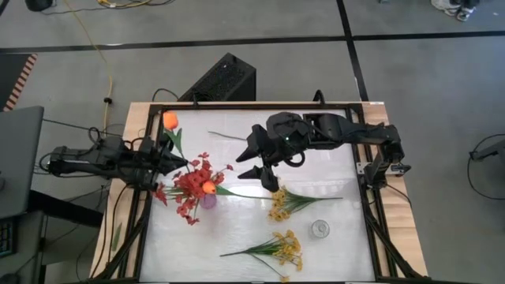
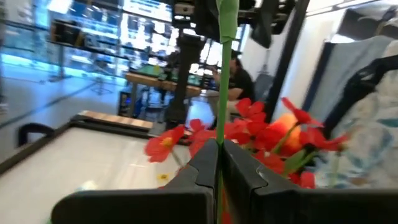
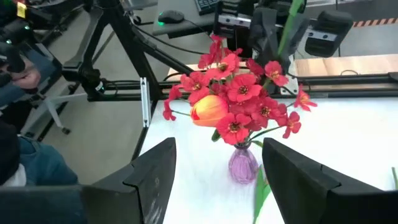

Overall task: Sort flowers into vase by color
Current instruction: Put the orange flower into the purple vase

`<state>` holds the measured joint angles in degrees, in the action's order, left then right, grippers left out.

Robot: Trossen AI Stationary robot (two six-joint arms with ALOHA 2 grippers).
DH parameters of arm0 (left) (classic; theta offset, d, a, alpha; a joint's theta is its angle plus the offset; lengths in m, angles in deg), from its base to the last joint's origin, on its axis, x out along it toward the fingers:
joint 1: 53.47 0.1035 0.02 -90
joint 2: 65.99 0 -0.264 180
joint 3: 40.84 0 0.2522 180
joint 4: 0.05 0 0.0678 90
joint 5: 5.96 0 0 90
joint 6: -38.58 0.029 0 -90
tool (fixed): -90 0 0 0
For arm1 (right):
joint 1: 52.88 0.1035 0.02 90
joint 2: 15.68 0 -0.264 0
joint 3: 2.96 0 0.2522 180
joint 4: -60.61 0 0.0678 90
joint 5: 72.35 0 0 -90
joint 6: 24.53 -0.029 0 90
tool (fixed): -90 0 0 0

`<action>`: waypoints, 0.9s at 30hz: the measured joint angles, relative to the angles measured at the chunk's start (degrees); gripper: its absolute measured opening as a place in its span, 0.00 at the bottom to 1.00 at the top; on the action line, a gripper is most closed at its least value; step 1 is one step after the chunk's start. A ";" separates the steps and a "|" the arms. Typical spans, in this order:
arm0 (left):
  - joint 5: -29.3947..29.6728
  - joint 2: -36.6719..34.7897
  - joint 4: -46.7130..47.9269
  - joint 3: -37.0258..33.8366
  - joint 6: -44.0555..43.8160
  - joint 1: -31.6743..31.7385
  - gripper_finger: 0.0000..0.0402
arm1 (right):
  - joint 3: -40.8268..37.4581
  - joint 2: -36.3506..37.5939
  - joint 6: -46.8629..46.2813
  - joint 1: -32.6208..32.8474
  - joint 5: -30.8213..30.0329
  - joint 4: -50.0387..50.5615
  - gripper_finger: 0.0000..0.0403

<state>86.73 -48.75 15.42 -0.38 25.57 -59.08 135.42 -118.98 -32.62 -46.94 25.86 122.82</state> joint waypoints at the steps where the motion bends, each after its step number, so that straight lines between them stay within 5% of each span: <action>1: 1.30 -0.01 0.26 0.00 0.80 -0.36 0.00 | 0.00 0.00 0.23 0.16 -0.38 -0.01 0.66; 6: 5.41 0.69 0.78 0.00 2.44 -1.56 0.00 | 0.00 0.00 0.47 0.79 -0.87 -0.16 0.66; 27: 6.60 11.64 -1.40 0.00 0.48 -5.00 0.00 | -4.08 -0.76 0.14 2.64 -0.89 -1.91 0.66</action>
<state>93.33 -37.11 14.02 -0.38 26.05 -64.08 131.34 -119.75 -32.48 -44.30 24.96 120.91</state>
